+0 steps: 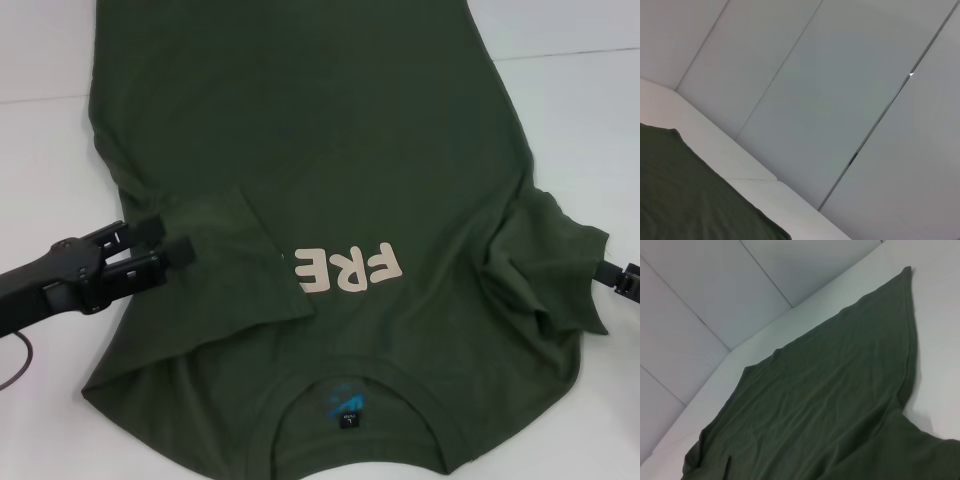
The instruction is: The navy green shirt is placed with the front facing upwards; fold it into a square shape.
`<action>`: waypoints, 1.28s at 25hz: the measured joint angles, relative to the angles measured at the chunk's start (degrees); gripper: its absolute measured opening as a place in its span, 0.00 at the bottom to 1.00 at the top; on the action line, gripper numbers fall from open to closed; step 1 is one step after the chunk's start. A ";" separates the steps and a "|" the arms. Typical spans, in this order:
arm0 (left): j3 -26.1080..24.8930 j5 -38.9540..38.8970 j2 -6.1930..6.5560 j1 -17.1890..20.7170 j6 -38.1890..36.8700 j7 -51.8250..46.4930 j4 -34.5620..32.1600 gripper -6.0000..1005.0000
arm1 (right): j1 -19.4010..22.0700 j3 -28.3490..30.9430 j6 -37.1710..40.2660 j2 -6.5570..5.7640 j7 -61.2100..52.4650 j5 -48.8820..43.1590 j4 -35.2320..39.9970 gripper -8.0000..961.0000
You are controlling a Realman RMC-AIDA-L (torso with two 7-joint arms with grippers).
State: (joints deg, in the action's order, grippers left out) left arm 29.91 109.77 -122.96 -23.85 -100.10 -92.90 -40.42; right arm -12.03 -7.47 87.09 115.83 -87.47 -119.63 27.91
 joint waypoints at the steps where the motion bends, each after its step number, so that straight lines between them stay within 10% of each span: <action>1: -0.02 0.00 0.05 -0.03 0.00 0.00 0.00 0.88 | -0.08 0.00 -0.09 0.00 -0.19 0.00 -0.07 0.95; 32: -0.25 0.00 0.56 -0.89 0.97 0.00 -0.12 0.88 | -2.46 -2.71 -5.57 0.79 -0.42 -0.07 -2.06 0.95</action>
State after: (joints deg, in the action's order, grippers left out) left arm 29.65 109.77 -122.40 -24.74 -99.14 -92.90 -40.54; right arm -14.49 -10.19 81.53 116.63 -87.89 -119.71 25.85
